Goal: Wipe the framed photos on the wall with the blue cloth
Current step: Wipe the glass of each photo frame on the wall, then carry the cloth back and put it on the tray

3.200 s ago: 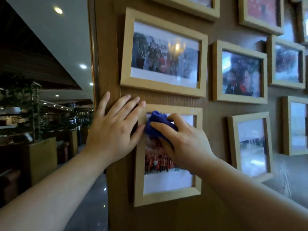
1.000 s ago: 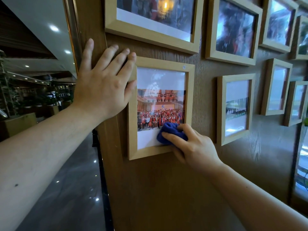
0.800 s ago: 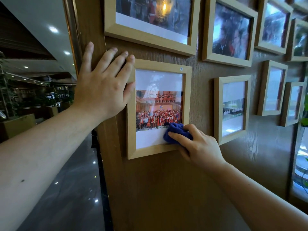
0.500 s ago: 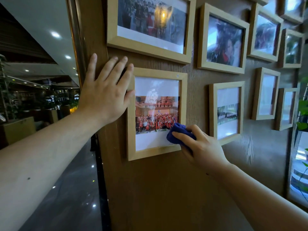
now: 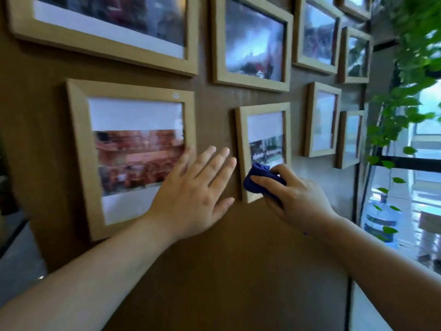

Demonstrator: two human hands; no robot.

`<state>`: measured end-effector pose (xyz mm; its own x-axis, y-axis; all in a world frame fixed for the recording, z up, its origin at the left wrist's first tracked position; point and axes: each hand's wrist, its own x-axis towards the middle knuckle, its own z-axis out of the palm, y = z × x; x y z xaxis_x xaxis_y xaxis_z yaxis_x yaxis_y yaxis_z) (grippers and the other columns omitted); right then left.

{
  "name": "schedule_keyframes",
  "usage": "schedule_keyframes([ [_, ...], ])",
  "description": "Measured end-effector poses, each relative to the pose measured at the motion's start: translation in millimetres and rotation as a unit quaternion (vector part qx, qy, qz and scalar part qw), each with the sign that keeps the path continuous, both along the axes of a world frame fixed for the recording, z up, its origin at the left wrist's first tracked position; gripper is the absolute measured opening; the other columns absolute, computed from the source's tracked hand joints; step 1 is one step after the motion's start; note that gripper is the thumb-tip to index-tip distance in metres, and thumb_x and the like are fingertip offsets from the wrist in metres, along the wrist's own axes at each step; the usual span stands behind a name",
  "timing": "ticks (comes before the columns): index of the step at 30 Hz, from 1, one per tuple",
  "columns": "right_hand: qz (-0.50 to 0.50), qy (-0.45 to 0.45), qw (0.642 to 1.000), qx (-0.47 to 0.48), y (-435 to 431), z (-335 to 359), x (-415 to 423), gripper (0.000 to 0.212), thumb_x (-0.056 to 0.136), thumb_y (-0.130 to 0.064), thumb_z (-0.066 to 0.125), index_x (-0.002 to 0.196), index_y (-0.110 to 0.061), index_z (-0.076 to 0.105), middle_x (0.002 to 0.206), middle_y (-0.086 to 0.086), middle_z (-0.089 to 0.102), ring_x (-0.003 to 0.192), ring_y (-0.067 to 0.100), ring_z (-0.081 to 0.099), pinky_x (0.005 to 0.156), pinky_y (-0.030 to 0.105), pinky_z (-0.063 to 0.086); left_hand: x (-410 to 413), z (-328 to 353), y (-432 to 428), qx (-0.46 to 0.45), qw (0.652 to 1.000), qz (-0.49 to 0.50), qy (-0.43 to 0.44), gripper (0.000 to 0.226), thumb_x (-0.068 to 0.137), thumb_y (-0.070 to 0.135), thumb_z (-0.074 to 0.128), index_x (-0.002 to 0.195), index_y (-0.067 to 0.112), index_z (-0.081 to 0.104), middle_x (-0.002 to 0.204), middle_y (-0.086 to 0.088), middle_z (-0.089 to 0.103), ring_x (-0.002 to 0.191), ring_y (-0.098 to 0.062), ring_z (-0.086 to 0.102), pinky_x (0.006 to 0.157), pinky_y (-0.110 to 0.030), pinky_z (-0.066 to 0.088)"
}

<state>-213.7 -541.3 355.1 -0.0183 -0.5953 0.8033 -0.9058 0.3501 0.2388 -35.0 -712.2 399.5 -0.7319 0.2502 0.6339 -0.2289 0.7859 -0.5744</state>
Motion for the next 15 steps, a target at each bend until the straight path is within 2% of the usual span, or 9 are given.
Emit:
schedule_keyframes([
  [5,-0.064,-0.034,0.997,0.008,60.1,-11.0,-62.6,0.042,0.086,-0.026,0.061,0.127,-0.021,0.056,0.114,0.014,0.056,0.07,0.035,0.059,0.047,0.041,0.05,-88.3,-16.2,35.7,0.023,0.997,-0.025,-0.065,0.066,0.095,0.053,0.036,0.146,0.011,0.034,0.153,-0.013,0.037,0.141,-0.031,0.032,0.113,-0.055,0.028],
  [8,-0.115,-0.025,0.993,0.027,98.0,-19.9,-99.0,0.04,0.09,-0.033,0.052,0.129,-0.024,0.05,0.112,0.012,0.054,0.065,0.03,0.057,0.047,0.034,0.046,-139.3,-25.7,61.6,0.024,0.994,-0.041,-0.096,0.068,0.095,0.054,0.031,0.147,0.011,0.031,0.153,-0.014,0.037,0.141,-0.031,0.032,0.114,-0.056,0.027],
  [12,-0.179,-0.03,0.982,0.049,147.4,-27.8,-135.1,0.039,0.091,-0.036,0.046,0.129,-0.025,0.047,0.112,0.012,0.053,0.064,0.029,0.057,0.047,0.03,0.04,-198.5,-36.1,102.5,0.019,0.989,-0.081,-0.118,0.068,0.096,0.054,0.026,0.148,0.01,0.029,0.153,-0.014,0.035,0.14,-0.032,0.033,0.113,-0.056,0.028],
  [15,-0.21,-0.034,0.976,0.045,183.5,-31.8,-148.6,0.038,0.088,-0.033,0.049,0.125,-0.025,0.052,0.106,0.009,0.053,0.065,0.028,0.056,0.047,0.026,0.033,-234.9,-41.0,135.0,0.019,0.984,-0.127,-0.119,0.067,0.095,0.053,0.03,0.147,0.011,0.029,0.152,-0.014,0.037,0.139,-0.033,0.034,0.112,-0.057,0.03],
])
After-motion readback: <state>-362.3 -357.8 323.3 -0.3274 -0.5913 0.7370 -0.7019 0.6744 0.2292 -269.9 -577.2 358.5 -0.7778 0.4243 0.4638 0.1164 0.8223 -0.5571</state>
